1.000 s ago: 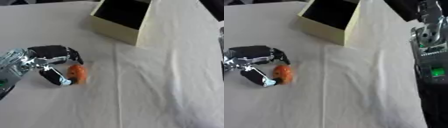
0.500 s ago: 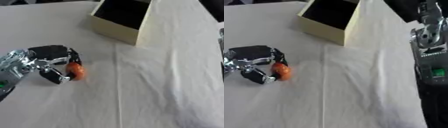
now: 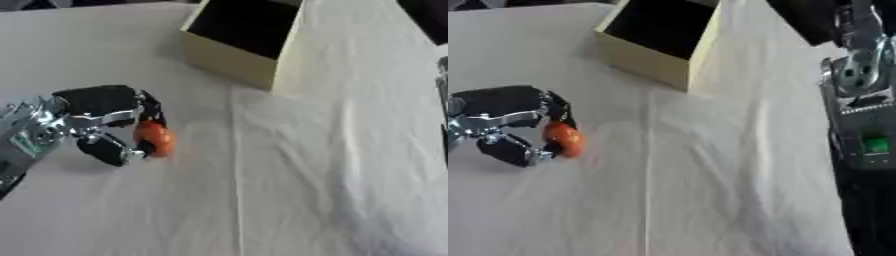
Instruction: Pick up objects on the table and place them in the box.
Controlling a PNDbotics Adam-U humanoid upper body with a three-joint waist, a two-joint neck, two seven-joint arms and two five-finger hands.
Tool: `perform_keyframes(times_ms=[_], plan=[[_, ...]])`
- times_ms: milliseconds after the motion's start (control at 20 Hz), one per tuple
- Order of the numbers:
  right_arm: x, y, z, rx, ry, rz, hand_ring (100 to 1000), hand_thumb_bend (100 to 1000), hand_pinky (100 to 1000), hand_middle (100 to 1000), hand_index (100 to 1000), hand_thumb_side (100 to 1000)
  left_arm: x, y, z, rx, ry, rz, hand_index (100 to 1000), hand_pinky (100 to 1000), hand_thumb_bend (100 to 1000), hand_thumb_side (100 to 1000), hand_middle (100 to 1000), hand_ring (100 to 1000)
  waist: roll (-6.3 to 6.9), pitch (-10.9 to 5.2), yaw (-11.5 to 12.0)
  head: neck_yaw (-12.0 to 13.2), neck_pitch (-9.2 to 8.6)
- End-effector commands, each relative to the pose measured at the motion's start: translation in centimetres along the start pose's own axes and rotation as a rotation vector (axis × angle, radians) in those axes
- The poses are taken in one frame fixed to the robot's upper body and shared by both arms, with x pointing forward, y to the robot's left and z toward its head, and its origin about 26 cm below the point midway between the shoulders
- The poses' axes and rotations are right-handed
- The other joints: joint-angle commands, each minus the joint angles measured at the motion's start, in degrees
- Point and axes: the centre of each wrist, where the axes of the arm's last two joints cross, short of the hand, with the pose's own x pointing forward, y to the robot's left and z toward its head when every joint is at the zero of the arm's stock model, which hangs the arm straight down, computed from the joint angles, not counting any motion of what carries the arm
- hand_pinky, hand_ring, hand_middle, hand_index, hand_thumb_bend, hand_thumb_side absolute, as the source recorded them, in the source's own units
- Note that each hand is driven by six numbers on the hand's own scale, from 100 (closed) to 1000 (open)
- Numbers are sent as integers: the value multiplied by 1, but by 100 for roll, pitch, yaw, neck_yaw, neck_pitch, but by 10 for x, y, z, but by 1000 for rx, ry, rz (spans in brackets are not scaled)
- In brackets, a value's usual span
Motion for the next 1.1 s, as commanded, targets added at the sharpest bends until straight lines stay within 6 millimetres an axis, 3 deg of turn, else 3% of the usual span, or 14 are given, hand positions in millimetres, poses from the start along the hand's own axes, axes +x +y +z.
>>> perform_keyframes(times_ms=[50, 250, 600, 1100], plan=[[2, -7, -4, -17, -17, 9, 757, 100, 808, 570, 768, 747, -2, 22, 14, 67, 31, -25, 695, 408, 100, 151, 600, 595, 3, -120, 11, -35, -81], [4, -7, -5, -20, -25, 8, 757, 100, 808, 570, 768, 746, -5, 39, 19, 155, 46, -46, 683, 393, 100, 174, 591, 584, 15, -101, -18, -60, -152], [8, -7, -9, -24, -45, 9, 758, 100, 808, 571, 768, 745, -11, 88, 26, 400, 3, -104, 631, 322, 100, 239, 565, 534, 61, -47, -113, -73, -279], [15, -6, -16, -15, -78, 6, 758, 100, 808, 571, 768, 745, -56, 141, -15, 566, -41, -59, 609, 298, 100, 341, 555, 513, 147, 73, -355, 2, -501]])
